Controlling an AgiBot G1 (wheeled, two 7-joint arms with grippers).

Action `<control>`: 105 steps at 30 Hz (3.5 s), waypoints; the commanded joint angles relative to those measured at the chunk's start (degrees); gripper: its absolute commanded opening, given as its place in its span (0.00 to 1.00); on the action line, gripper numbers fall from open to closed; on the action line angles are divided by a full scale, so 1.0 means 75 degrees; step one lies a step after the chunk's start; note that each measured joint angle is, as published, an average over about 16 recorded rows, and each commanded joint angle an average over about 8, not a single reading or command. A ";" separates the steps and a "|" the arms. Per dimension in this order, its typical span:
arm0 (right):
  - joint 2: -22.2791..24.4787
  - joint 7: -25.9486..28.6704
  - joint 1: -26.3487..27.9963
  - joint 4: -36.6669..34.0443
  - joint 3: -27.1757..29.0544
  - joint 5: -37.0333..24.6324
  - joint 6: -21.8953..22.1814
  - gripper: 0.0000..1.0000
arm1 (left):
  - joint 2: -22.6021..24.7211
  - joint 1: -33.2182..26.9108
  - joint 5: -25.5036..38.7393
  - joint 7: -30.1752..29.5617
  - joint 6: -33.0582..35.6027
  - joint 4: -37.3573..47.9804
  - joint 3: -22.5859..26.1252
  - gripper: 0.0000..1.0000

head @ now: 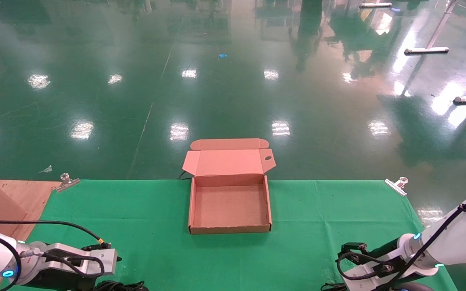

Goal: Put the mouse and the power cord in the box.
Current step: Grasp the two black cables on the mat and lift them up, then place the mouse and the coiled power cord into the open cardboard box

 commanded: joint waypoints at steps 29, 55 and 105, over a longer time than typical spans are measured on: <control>-0.0157 -0.0262 -0.0042 -0.0304 0.0021 0.0029 0.0187 0.00 | 0.0112 0.0120 0.0080 0.0101 0.0072 0.0227 0.0059 0.00; -0.0038 -0.0320 0.0046 -0.0380 0.0045 0.0063 -0.0144 0.00 | 0.0104 -0.0026 0.0062 0.0157 0.0479 0.0204 0.0047 0.00; -0.0625 0.0741 0.3878 0.0228 0.0450 0.0639 -0.2507 0.00 | 0.2100 -0.3986 0.0154 -0.0074 0.2020 -0.0518 0.0192 0.00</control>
